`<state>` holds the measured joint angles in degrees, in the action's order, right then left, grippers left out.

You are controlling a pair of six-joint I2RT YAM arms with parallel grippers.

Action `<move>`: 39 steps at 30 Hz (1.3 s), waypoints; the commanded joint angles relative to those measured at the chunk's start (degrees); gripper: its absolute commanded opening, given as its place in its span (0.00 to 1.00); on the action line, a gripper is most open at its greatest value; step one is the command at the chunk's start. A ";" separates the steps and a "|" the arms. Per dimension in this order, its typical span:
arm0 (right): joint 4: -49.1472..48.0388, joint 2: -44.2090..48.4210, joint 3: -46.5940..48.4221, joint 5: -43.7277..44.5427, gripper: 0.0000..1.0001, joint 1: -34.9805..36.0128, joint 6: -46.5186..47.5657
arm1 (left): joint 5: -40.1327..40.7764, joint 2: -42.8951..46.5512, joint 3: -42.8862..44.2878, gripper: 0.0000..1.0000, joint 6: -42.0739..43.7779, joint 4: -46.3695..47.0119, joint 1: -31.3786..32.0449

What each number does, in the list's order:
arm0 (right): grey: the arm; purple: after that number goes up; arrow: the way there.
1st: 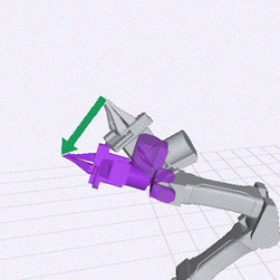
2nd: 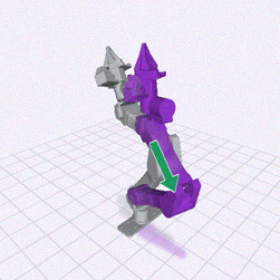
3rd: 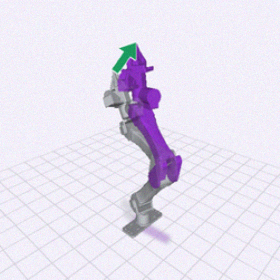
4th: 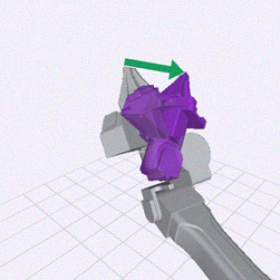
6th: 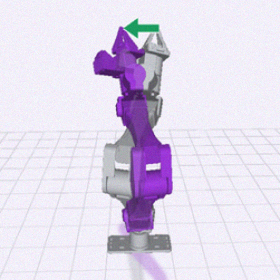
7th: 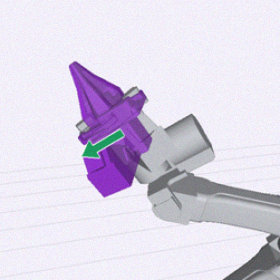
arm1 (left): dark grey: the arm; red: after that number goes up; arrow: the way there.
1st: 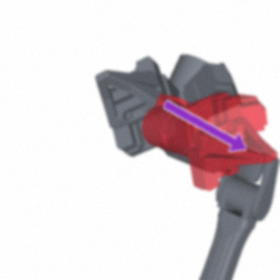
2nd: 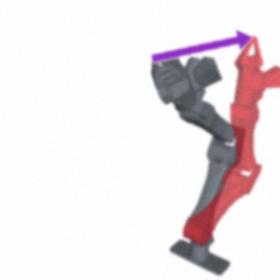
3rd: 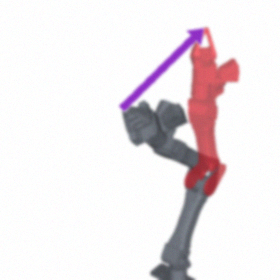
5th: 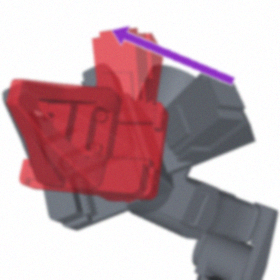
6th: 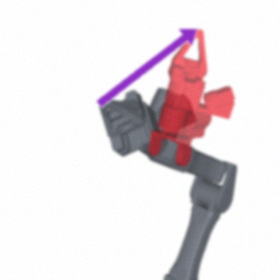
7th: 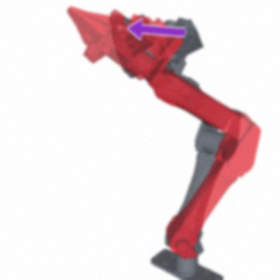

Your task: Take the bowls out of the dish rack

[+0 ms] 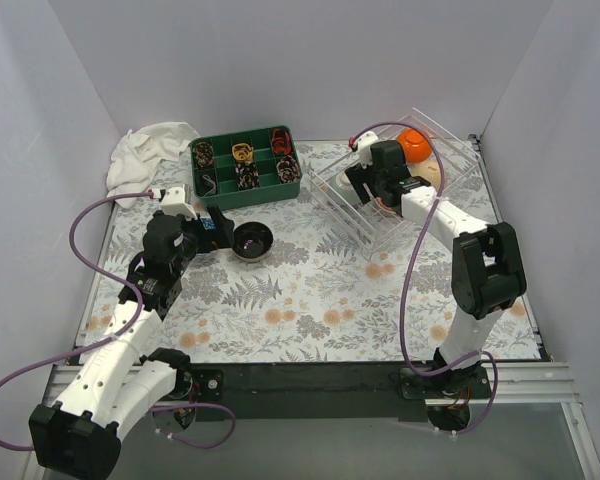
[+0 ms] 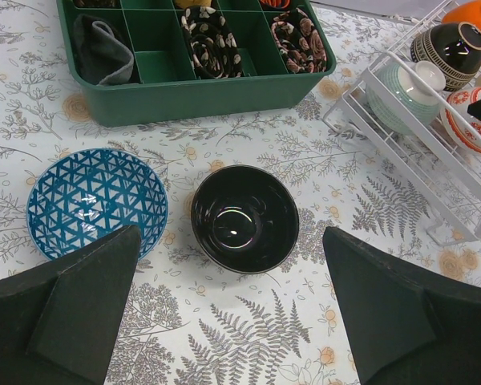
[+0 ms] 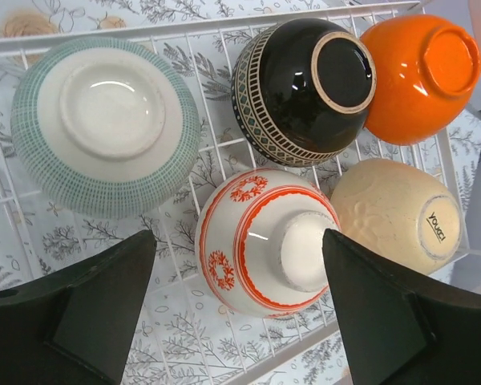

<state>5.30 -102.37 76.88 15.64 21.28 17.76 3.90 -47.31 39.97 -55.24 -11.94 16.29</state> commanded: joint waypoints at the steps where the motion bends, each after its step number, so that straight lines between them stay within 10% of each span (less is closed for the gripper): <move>1: 0.15 -0.37 -0.15 6.60 0.94 0.52 6.84 | -0.12 1.52 -0.59 0.98 0.84 0.61 0.23; 39: -7.50 -9.00 -4.28 16.62 0.94 1.57 15.73 | -1.00 -0.59 -1.03 0.98 1.10 0.69 0.23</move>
<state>-1.41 -111.92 74.26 31.75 23.88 34.54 3.40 -47.79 39.79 -55.02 -11.92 16.36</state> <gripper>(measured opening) 0.948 0.982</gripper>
